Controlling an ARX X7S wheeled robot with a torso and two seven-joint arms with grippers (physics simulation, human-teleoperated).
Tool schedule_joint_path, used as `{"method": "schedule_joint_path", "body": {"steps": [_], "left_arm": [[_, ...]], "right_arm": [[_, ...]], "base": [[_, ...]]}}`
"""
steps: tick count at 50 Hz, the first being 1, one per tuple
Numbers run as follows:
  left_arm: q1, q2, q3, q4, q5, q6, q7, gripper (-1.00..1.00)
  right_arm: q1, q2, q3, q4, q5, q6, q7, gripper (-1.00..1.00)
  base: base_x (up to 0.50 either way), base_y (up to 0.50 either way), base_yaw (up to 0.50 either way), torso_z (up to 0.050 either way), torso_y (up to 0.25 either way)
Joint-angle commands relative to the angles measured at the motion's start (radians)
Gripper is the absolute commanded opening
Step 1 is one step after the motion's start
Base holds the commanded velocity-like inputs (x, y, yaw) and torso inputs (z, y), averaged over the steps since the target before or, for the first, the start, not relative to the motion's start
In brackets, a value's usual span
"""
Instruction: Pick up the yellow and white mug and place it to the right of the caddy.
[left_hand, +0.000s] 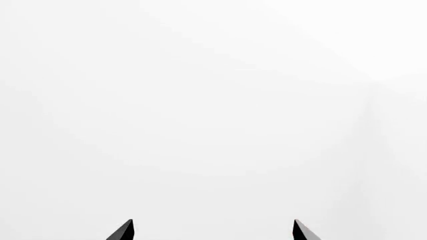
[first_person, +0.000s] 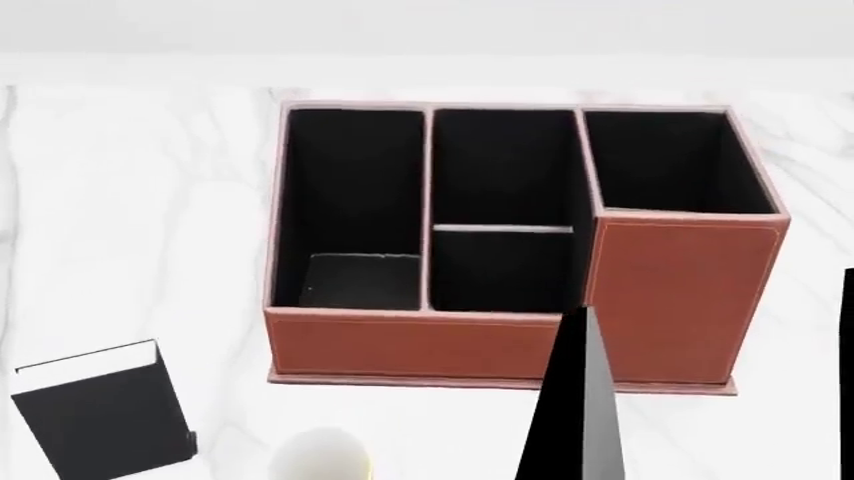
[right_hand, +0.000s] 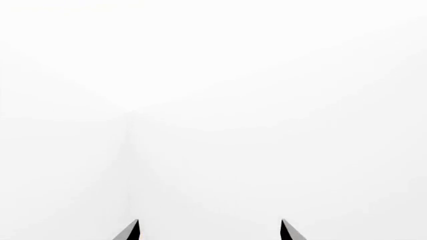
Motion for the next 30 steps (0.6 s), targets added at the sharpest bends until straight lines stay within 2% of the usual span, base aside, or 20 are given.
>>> {"method": "schedule_joint_path", "body": {"steps": [1, 22, 30], "left_arm": [[0.000, -0.007, 0.005, 0.001, 0.002, -0.004, -0.004, 1.00], [0.000, -0.043, 0.024, 0.001, 0.008, -0.020, -0.034, 1.00], [0.000, -0.051, 0.030, 0.001, 0.009, -0.023, -0.038, 1.00]], "right_arm": [[-0.015, 0.001, 0.015, 0.000, 0.011, -0.008, 0.000, 1.00], [-0.032, -0.008, 0.038, 0.000, 0.026, 0.009, 0.000, 1.00], [-0.039, -0.016, 0.048, 0.000, 0.037, 0.059, 0.000, 1.00]], "base": [[0.29, -0.48, 0.00, 0.000, 0.010], [0.22, -0.50, 0.00, 0.000, 0.000], [0.05, -0.08, 0.00, 0.000, 0.000]]}}
